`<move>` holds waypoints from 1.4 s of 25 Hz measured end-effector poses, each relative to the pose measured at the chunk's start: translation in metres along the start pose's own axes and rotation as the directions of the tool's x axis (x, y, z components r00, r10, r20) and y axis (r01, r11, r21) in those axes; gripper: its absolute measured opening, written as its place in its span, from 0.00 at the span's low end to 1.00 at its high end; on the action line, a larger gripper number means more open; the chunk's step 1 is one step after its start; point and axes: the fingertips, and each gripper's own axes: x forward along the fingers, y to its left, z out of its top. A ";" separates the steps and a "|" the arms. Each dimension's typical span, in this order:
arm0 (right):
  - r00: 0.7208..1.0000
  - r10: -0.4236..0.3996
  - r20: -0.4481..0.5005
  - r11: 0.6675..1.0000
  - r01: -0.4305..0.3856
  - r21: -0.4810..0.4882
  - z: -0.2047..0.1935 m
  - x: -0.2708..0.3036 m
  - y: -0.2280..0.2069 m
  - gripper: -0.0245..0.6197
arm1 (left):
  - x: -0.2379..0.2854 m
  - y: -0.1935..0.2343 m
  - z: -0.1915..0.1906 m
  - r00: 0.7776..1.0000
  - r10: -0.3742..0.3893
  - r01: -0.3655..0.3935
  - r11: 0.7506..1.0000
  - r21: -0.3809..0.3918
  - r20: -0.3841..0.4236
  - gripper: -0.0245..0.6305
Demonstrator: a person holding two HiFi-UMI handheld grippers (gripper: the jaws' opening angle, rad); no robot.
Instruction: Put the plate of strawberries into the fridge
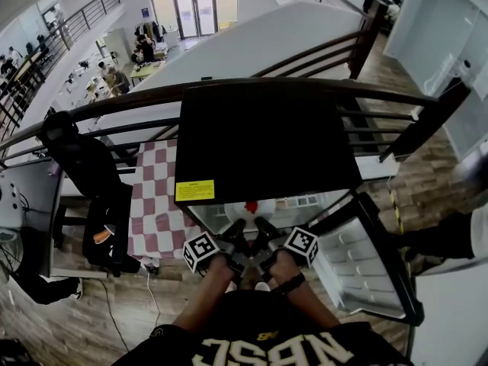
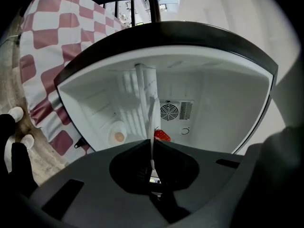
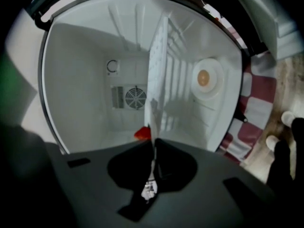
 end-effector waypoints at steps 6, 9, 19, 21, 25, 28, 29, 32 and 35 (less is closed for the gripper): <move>0.998 0.016 0.055 0.998 -0.012 -0.063 0.013 0.003 0.006 0.09 | 0.001 -0.003 0.011 0.999 0.011 -0.012 0.999 0.045 0.032 0.09; 0.997 0.016 0.075 0.994 -0.008 -0.106 0.021 0.002 0.012 0.13 | -0.001 -0.005 0.016 0.999 0.016 -0.019 0.996 0.086 0.038 0.12; 0.996 0.079 -0.045 0.848 -0.090 -0.522 0.006 -0.025 0.023 0.47 | -0.029 -0.008 -0.006 0.992 0.035 0.041 0.823 0.566 -0.124 0.40; 0.997 0.042 -0.065 0.697 -0.076 -0.713 0.002 -0.031 0.019 0.47 | -0.039 -0.004 -0.008 0.991 0.074 0.031 0.683 0.730 -0.111 0.40; 0.998 -0.062 0.015 0.326 0.035 -0.945 -0.002 -0.041 0.009 0.47 | -0.050 -0.006 -0.008 0.994 0.106 -0.012 0.348 0.937 -0.027 0.40; 0.996 -0.061 0.061 0.195 0.072 -0.978 -0.002 -0.043 0.009 0.47 | -0.049 -0.007 -0.006 0.996 0.085 -0.053 0.216 0.975 0.035 0.39; 0.996 -0.054 0.065 0.180 0.074 -0.981 -0.003 -0.042 0.010 0.47 | -0.048 -0.007 -0.005 0.995 0.081 -0.067 0.182 0.981 0.053 0.38; 0.996 -0.044 0.079 0.153 0.085 -0.985 -0.004 -0.040 0.012 0.46 | -0.044 -0.011 -0.005 0.994 0.062 -0.092 0.106 0.990 0.086 0.31; 0.993 -0.037 0.116 0.121 0.120 -0.985 -0.001 -0.037 0.013 0.34 | -0.038 -0.016 -0.004 0.993 0.050 -0.109 0.056 0.993 0.106 0.26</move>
